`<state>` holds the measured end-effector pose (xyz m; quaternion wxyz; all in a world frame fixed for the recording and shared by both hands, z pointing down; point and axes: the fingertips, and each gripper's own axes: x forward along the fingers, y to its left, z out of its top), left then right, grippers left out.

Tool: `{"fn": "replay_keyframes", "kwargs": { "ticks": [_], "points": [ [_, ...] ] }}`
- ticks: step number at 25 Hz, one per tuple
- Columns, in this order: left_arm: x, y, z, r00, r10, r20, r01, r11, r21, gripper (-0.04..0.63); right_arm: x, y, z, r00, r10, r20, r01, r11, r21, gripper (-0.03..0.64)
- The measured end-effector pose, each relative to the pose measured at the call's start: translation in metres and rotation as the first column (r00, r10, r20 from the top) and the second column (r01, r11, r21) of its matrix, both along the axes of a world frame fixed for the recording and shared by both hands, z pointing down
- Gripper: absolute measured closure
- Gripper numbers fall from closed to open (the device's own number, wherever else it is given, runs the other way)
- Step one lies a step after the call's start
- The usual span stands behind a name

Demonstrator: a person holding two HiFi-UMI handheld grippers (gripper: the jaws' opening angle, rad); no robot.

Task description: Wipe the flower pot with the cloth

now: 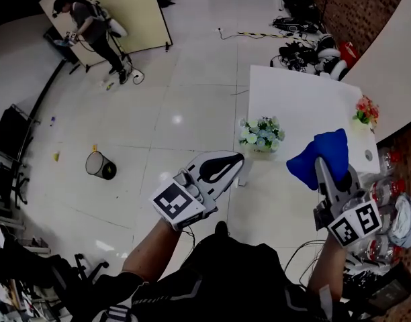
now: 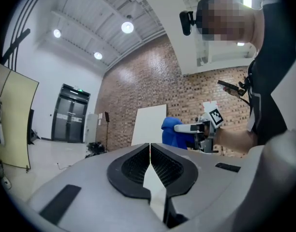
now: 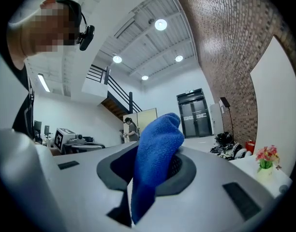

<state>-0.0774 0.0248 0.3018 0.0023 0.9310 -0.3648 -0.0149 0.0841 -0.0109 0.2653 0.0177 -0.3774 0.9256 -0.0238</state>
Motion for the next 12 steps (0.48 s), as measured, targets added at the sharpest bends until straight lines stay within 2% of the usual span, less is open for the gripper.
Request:
{"fn": "replay_keyframes", "kwargs": {
  "ticks": [4, 6, 10, 12],
  "points": [
    [-0.018, -0.035, -0.002, 1.0, 0.014, -0.023, -0.014, 1.0, 0.018, 0.598, -0.018, -0.022, 0.002, 1.0, 0.009, -0.022, -0.009, 1.0, -0.009, 0.54],
    [-0.022, -0.05, 0.002, 0.999, 0.016, -0.039, -0.015, 1.0, 0.026, 0.571, -0.019, -0.033, 0.005, 0.999, 0.001, -0.036, -0.002, 1.0, -0.027, 0.54],
    [-0.014, -0.079, 0.03, 0.998, 0.067, 0.016, -0.067, 0.998, -0.009, 0.479, -0.009, -0.068, 0.012, 0.999, -0.026, -0.039, 0.024, 0.998, -0.05, 0.54],
    [-0.009, -0.095, 0.045, 0.997, 0.077, 0.027, -0.077, 0.997, -0.021, 0.389, -0.004, -0.088, 0.018, 0.998, -0.047, -0.036, 0.045, 0.997, -0.06, 0.54]
  ]
}}
